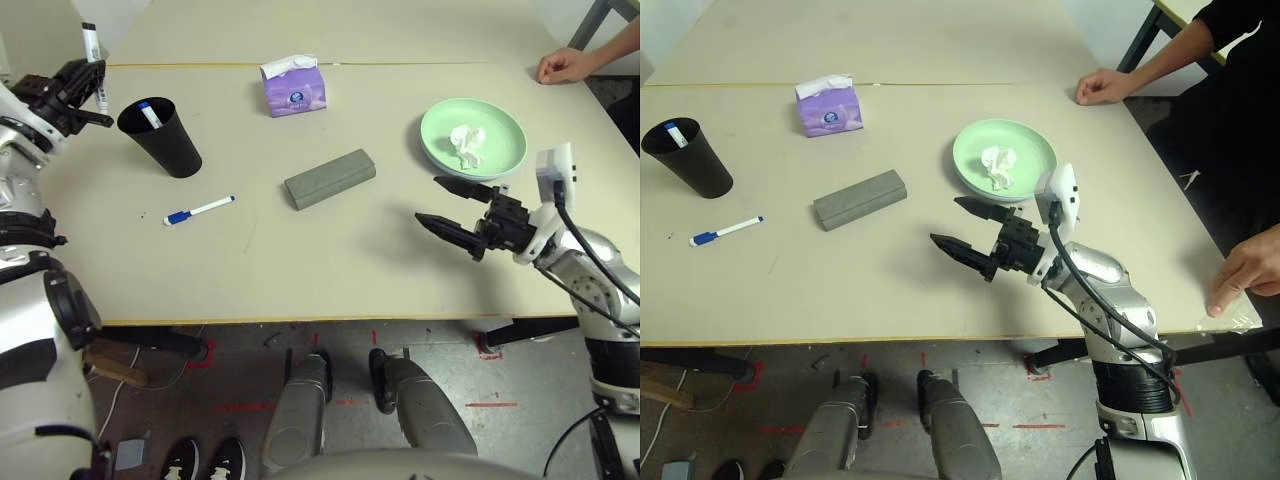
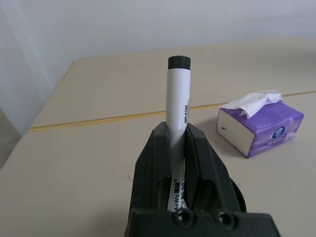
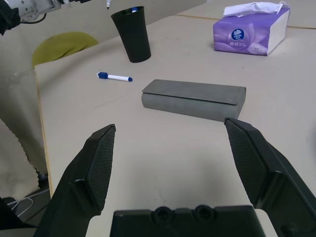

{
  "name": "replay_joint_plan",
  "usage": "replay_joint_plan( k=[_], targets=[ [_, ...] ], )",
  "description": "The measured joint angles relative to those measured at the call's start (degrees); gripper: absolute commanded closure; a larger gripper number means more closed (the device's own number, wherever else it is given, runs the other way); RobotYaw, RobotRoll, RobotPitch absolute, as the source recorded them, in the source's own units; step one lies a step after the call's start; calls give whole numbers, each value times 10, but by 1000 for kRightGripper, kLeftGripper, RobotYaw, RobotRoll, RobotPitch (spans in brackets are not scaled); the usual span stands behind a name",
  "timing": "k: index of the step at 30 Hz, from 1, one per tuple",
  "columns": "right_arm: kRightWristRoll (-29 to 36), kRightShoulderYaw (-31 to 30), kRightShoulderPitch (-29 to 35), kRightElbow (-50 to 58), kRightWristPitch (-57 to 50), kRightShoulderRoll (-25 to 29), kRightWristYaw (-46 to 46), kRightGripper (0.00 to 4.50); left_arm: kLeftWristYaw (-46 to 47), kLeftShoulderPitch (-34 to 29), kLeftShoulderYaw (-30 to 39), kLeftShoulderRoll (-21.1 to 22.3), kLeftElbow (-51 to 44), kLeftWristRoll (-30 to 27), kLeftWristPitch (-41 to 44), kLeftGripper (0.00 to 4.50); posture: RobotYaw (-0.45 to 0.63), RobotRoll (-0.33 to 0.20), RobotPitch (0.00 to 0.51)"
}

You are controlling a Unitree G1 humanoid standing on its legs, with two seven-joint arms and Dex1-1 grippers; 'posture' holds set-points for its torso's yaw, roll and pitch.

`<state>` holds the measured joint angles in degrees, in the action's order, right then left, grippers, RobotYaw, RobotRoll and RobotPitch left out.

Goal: Organize and tidy the items on the table.

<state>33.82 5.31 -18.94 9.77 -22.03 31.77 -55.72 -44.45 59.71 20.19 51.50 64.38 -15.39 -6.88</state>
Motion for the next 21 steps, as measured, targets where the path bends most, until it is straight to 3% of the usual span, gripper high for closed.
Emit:
replay_joint_plan(
  k=[14,21],
  targets=[
    [2,3,11,21,-13,8,5,0,6,25,-10,-30,37,18,-38,4226,-76,0,215],
    [3,7,11,23,-13,10,5,0,1,17,-8,-31,37,19,-46,1812,-66,0,211]
  ],
)
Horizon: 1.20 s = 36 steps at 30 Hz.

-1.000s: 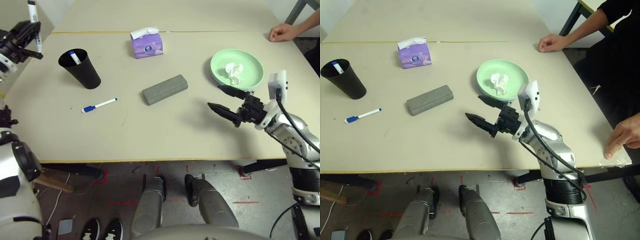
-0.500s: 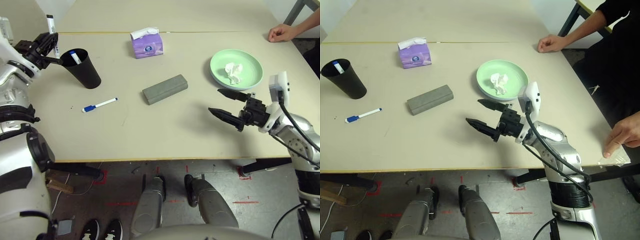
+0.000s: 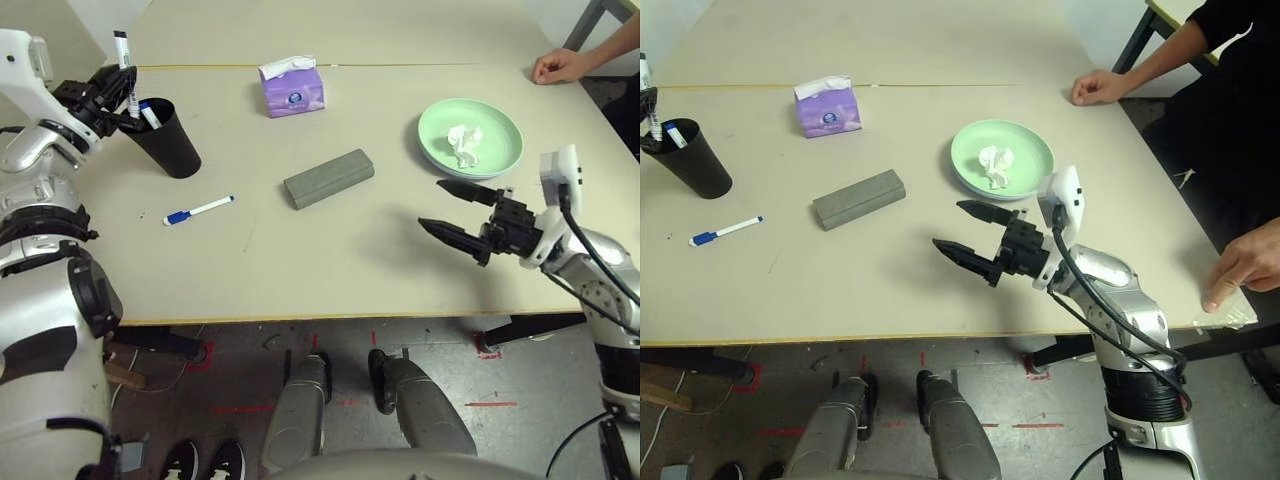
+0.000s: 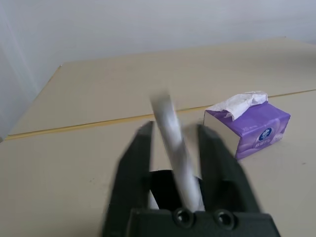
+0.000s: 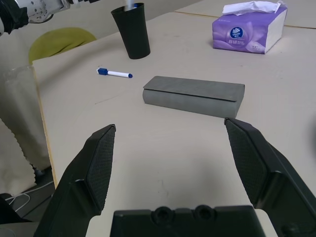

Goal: Organize and tidy the items on the table.

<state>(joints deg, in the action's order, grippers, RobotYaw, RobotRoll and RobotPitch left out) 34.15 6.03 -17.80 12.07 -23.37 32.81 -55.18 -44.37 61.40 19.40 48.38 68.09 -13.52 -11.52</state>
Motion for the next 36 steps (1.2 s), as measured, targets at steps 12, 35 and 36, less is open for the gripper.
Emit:
replay_joint_plan(
  k=[12,35,36],
  targets=[
    [0,-1,-12,-11,0,-5,-1,0,-17,-6,13,16,0,-6,1,37,-58,0,209],
    [4,-53,-6,-18,59,-3,-145,0,-466,161,-297,111,-128,179,160,37,-55,0,239],
    [2,-55,-6,-18,61,-3,-146,0,-470,164,-317,111,-127,189,151,37,-59,0,240]
  ],
)
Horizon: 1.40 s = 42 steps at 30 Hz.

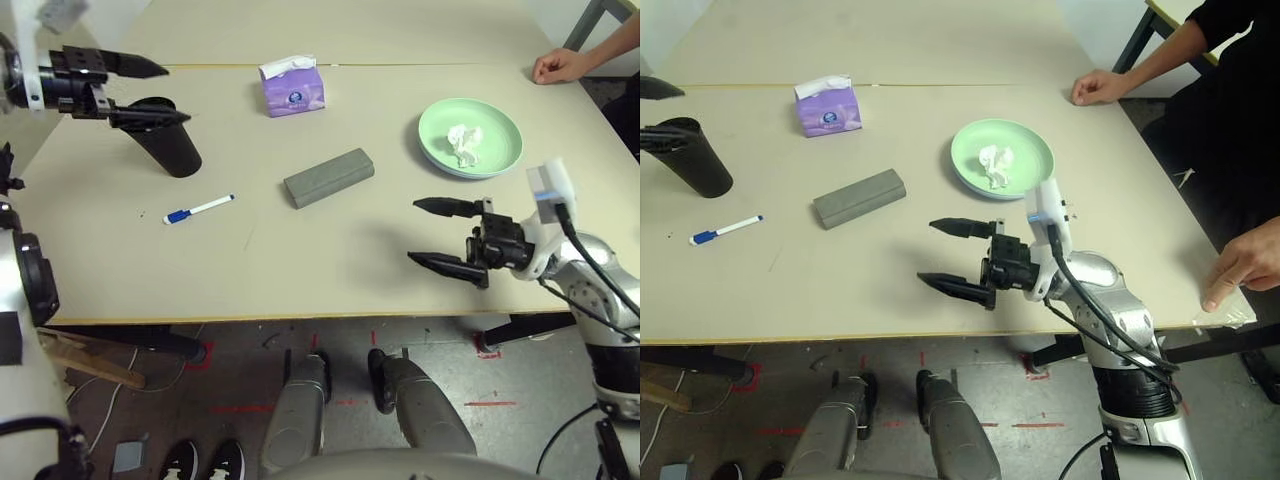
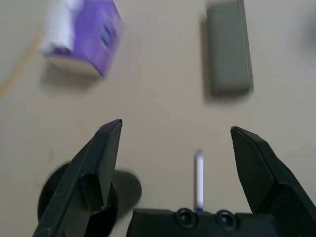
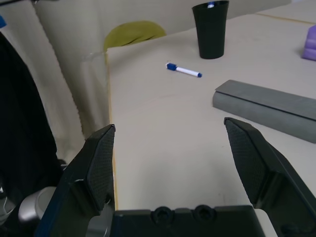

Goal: Organize and tidy the items on the table.

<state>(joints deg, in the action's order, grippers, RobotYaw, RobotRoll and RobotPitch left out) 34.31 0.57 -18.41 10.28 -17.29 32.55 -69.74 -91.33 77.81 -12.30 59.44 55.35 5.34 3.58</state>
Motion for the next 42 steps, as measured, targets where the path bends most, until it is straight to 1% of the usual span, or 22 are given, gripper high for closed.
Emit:
replay_joint_plan(
  k=[2,7,9,12,16,22,27,34,42],
  targets=[
    [-4,-6,0,0,1,-2,0,0,-5,4,-47,-1,3,17,-12,37,-71,0,242],
    [-5,-13,9,5,1,-3,8,0,-5,-6,-153,3,11,21,-33,37,-92,0,243],
    [-5,-13,15,7,1,-3,13,0,-6,-22,-182,4,12,17,-38,37,-94,0,242],
    [-5,-14,20,13,1,-3,20,0,-6,-48,-203,4,15,18,-51,37,-95,0,243],
    [-5,-14,20,21,0,-3,26,0,-6,-63,-202,-3,22,18,-61,37,-89,0,242],
    [-4,-15,15,23,-6,-3,31,0,15,-92,-171,-35,54,43,-85,37,-75,0,232],
    [-4,-16,6,21,-7,-3,28,0,46,-95,-151,-46,79,70,-109,37,-73,0,228],
    [-4,-16,1,20,-8,-3,27,0,81,-96,-137,-75,108,103,-135,37,-77,0,227],
    [-4,-16,1,21,-12,-3,31,0,104,-96,-129,-88,127,124,-150,37,-91,0,225]
  ],
)
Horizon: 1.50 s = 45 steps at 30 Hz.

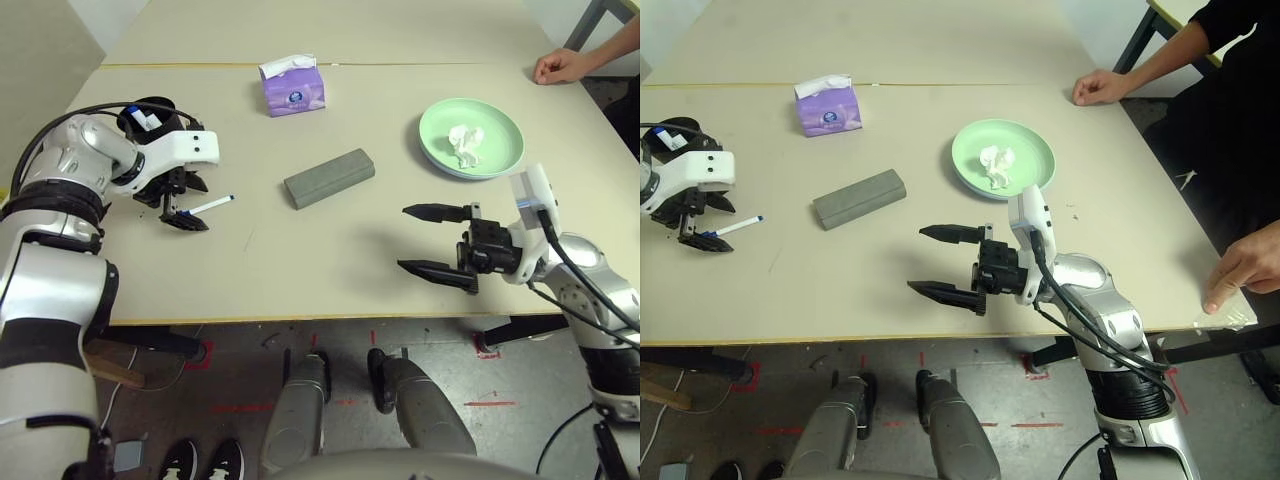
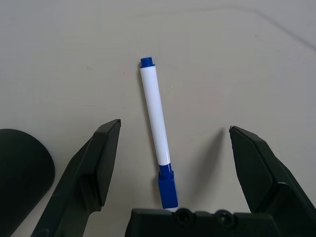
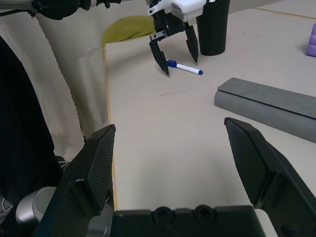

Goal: Organize and tidy the items on the table.

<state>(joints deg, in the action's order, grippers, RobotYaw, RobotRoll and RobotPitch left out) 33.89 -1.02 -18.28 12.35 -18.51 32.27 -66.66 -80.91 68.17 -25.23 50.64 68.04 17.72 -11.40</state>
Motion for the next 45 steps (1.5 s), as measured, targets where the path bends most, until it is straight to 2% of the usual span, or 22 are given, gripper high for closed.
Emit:
replay_joint_plan(
  k=[13,16,19,27,37,45],
  targets=[
    [0,0,0,2,-6,0,7,0,25,-4,13,-5,13,20,-15,37,-94,0,228],
    [0,0,0,2,-6,0,7,0,25,-5,17,-6,15,23,-15,659,-94,0,228],
    [0,0,0,2,-6,0,8,0,21,-5,19,-10,18,26,-15,1598,-94,0,228],
    [0,0,-2,2,-7,0,12,0,19,-5,29,-16,19,26,-13,4482,-92,0,222],
    [0,0,-8,2,-7,-1,12,0,11,-5,42,-17,19,27,-5,4495,-85,0,222],
    [0,0,-8,1,-7,-1,11,0,-32,-2,59,-16,18,19,14,4495,-83,0,220]
  ],
)
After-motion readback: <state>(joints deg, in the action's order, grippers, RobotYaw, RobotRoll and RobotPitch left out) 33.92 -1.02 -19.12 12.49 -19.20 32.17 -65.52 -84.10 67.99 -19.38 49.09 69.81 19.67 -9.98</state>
